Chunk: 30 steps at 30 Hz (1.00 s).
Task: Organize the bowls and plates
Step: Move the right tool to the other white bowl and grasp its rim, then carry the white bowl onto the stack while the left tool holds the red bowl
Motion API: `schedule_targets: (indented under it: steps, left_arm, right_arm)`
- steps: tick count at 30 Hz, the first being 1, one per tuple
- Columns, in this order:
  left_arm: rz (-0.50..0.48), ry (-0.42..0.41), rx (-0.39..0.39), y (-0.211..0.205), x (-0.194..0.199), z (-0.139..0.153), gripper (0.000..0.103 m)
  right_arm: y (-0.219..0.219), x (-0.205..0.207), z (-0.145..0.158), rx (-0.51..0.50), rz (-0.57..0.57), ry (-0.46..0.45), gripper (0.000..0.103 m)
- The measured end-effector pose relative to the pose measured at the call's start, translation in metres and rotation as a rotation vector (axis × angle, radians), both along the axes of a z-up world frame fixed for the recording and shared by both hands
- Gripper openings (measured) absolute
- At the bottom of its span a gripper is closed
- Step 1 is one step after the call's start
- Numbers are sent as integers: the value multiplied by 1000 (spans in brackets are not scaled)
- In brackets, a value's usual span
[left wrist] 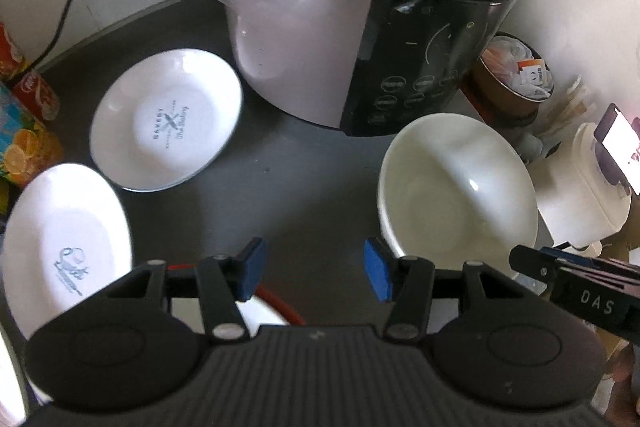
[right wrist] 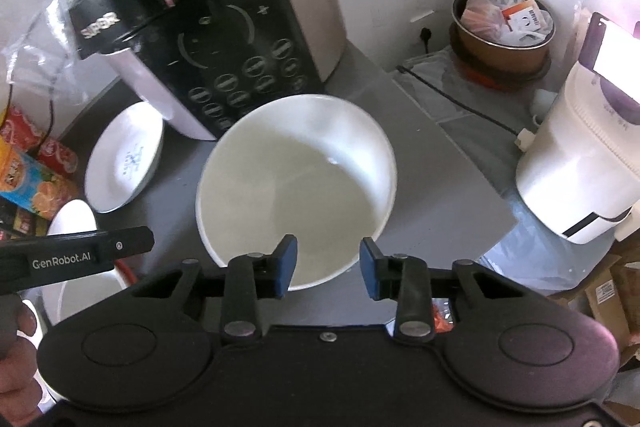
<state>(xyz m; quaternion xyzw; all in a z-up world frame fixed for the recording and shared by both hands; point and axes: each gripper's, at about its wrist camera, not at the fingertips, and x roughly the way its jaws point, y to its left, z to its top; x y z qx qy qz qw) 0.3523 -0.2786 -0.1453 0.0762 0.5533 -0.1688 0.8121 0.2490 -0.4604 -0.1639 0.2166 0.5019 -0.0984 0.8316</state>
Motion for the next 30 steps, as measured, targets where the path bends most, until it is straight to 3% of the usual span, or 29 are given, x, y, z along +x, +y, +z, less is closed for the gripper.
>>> schedule_targets:
  steps: [11, 13, 22, 25, 30]
  left_arm:
    - [-11, 17, -4, -33, 10, -23, 47]
    - [-17, 29, 0, -37, 12, -28, 43]
    - [-7, 95, -15, -44, 26, -55, 27]
    - [-14, 111, -4, -46, 29, -66, 7]
    - [-18, 89, -18, -39, 22, -58, 6]
  right_arm:
    - [-18, 13, -29, 16, 14, 53, 26]
    - [-20, 14, -35, 32, 17, 54, 20]
    - [-13, 10, -36, 9, 50, 27, 18]
    - [-9, 9, -36, 16, 62, 31, 17]
    - [1, 5, -30, -7, 64, 27, 16]
